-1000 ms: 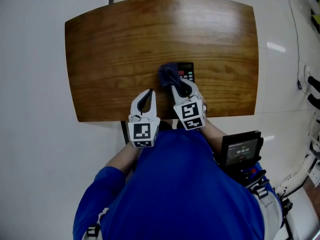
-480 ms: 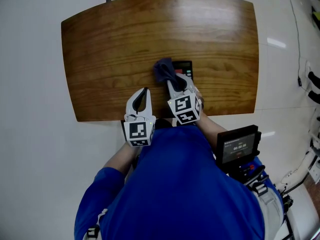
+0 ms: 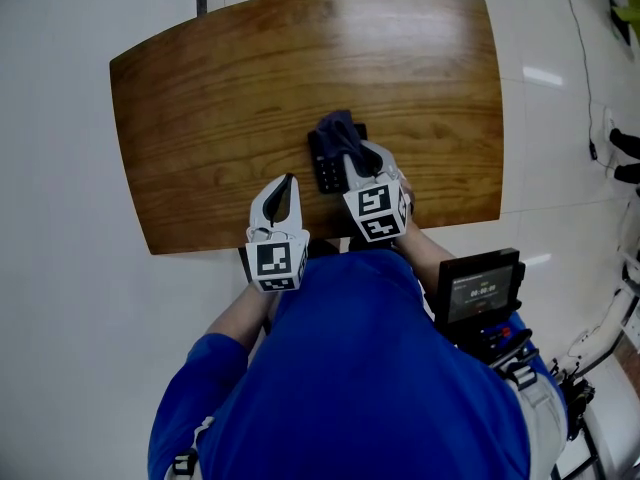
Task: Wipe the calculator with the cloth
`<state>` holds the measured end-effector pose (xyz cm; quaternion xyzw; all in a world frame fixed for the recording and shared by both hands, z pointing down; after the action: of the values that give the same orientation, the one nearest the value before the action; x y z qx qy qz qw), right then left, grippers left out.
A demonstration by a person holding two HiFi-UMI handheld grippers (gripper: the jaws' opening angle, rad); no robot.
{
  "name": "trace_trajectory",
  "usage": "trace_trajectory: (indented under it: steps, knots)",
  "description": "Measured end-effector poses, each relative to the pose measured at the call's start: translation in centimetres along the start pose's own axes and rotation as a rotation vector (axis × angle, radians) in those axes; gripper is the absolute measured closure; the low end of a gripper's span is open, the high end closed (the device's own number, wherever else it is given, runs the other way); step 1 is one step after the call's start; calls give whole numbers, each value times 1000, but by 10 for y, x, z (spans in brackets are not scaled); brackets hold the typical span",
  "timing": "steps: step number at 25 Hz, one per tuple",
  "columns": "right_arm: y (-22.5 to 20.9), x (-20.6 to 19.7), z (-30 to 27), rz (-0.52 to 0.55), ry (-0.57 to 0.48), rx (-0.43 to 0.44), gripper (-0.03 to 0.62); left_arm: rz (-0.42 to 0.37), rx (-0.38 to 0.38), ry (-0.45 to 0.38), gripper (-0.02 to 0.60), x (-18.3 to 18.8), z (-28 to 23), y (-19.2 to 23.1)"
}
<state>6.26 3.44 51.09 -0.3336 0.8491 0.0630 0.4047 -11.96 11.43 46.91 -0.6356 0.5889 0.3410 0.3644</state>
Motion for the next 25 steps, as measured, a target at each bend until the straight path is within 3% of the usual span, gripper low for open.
trace_trajectory:
  steps: [13,25]
  knots:
    - [-19,-14,11,-22,16,-83,531,9,-16,-9,575,-6,-7,-1]
    - [37,5,-10,37,30,86,531,-4,24,3,575,4,8,10]
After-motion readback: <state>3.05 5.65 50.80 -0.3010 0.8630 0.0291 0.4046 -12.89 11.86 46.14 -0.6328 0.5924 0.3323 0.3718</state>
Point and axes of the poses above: the fingertips, and each gripper's own axes: z backward along the fingers, y to its left, x out of its top, the point moved 10 cm from there along z, backward along the fingers, and after that the axes turned 15 degrees about x, right-handed, at the moved point
